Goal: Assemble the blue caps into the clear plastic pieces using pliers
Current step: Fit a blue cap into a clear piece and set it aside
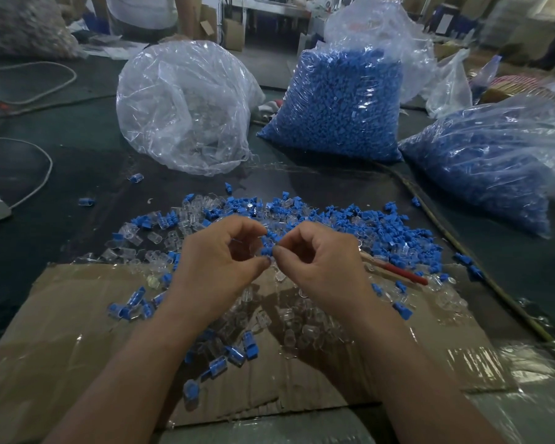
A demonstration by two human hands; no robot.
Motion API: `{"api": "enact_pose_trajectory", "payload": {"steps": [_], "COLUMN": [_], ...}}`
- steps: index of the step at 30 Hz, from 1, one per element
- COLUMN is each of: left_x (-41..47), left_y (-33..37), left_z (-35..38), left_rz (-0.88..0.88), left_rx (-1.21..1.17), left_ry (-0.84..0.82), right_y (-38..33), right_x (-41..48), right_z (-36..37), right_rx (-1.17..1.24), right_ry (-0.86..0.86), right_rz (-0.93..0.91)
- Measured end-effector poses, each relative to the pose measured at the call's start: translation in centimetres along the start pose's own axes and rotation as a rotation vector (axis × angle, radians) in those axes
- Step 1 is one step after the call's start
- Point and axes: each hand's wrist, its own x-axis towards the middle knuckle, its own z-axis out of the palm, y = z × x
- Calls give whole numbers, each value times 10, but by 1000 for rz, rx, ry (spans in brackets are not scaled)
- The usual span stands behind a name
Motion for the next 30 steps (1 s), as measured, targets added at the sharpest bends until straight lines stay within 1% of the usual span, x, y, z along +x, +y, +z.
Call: {"api": "enact_pose_trajectory", "payload": {"steps": [5, 7, 9, 11, 14, 17, 18, 22, 25, 28, 30], "left_x": [-3, -3, -3, -3, -4, -4, -4, -4, -3, -2, 0], "left_y": [-1, -2, -2, -1, 4, 7, 8, 9, 8, 8, 7], "left_z": [3, 5, 6, 5, 3, 1, 0, 0, 0, -2, -4], "left_rz": [162, 210, 232, 206, 162, 174, 179, 158, 51, -30, -83], "left_rx": [133, 159, 165, 118, 39, 62, 72, 36, -64, -143, -219], "left_ry": [26, 15, 18, 48, 94, 93, 89, 68, 0, -23, -50], "right_y": [-2, -3, -5, -5, -3, -2, -1, -2, 0, 1, 2], "right_x": [-1, 0, 0, 0, 1, 2, 2, 3, 4, 4, 4], "right_z": [2, 2, 1, 0, -2, -3, -3, -3, -4, -5, -6], "right_rx": [-79, -53, 25, 111, 216, 459, 488, 470, 438, 376, 387], "right_ry": [-38, -79, -117, -147, -138, -189, -208, -191, -174, -185, -204], "right_rz": [22, 58, 106, 128, 149, 218, 218, 165, 150, 136, 134]}}
